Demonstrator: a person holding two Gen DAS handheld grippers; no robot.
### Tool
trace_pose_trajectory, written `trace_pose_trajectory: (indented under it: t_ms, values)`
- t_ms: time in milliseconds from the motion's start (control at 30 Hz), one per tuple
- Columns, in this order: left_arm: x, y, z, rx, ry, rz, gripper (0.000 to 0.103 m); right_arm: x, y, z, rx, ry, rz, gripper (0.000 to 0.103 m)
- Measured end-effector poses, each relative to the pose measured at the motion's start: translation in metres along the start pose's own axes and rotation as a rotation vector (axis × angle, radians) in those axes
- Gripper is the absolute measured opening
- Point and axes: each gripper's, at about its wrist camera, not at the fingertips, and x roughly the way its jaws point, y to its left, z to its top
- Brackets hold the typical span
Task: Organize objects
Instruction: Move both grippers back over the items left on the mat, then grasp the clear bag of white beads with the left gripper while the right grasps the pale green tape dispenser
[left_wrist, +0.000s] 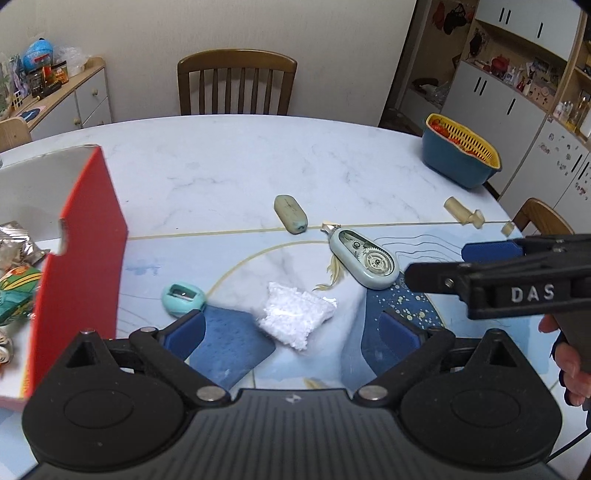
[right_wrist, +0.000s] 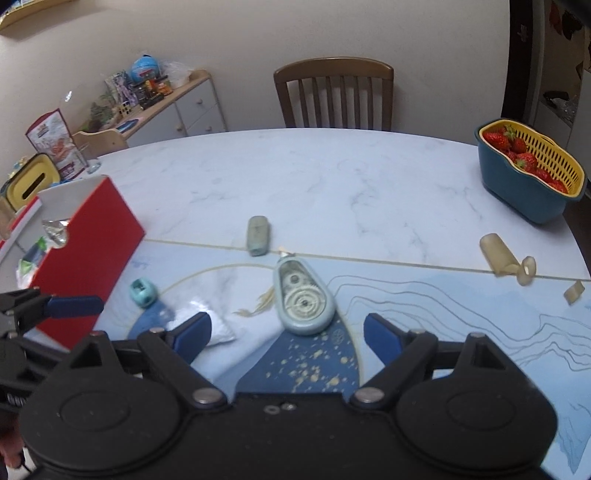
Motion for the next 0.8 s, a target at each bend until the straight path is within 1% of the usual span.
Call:
trace_pose_trajectory:
  t_ms: [133,267,433,533,633,767,800]
  values:
    - [0.016,-0.008,0.002,0.024,-0.005,0.031,0.101,0.018,-0.007,0.004,0.009,0.022,-0.012,0.087]
    - [0.031,-0.013,0.004,0.037,0.011,0.029,0.101,0.036,-0.011,0.005,0.008,0.045,-0.020,0.085]
    - [0.049,-0.016,0.005,0.042,0.027,0.031,0.101,0.053,-0.014,0.006,-0.008,0.081,-0.010,0.079]
    - [0.055,-0.017,0.004,0.042,0.024,0.031,0.101,0.059,-0.014,0.009,-0.014,0.087,0.003,0.076]
    - [0.059,-0.018,0.004,0.056,0.019,0.047,0.101,0.065,-0.012,0.011,-0.027,0.090,0.007,0.072]
    - [0.065,-0.014,0.005,0.029,0.026,0.046,0.100,0.071,-0.009,0.012,-0.042,0.099,0.009,0.069]
    - [0.065,-0.014,0.006,0.026,0.025,0.042,0.099,0.073,-0.009,0.012,-0.046,0.100,0.006,0.067]
